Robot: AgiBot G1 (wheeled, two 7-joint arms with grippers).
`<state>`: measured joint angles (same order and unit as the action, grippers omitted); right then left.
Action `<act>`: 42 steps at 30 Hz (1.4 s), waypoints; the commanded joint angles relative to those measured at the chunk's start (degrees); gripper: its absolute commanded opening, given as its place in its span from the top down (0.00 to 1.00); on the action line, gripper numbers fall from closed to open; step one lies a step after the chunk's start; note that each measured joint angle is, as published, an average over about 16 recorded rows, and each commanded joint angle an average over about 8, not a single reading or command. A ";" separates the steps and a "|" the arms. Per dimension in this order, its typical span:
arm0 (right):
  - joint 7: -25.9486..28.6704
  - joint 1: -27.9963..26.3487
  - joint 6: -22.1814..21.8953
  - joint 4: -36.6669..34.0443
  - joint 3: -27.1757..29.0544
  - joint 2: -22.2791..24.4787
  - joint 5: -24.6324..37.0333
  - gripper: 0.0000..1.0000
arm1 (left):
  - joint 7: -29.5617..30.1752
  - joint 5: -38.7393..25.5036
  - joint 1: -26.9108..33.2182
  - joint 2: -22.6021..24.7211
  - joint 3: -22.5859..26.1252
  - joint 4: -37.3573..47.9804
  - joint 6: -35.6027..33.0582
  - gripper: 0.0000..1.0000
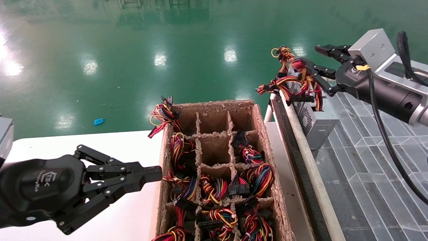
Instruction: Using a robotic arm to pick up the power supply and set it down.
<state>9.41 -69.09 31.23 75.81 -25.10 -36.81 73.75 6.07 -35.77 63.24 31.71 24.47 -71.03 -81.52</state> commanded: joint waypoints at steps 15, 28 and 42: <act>-5.02 -0.74 6.91 1.42 3.55 -1.15 -7.39 0.00 | 0.00 0.00 0.00 0.00 0.00 0.00 0.00 1.00; -3.46 1.05 17.62 0.64 4.65 -0.45 -12.68 0.00 | 0.00 0.00 0.00 0.00 0.00 0.00 0.00 0.10; -1.91 3.15 29.55 -0.29 6.08 0.28 -18.90 0.00 | 0.00 0.00 0.00 0.00 0.00 0.00 0.00 0.00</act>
<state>7.51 -65.94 60.79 75.52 -19.01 -36.53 54.84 6.06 -35.77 63.24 31.71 24.47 -71.03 -81.52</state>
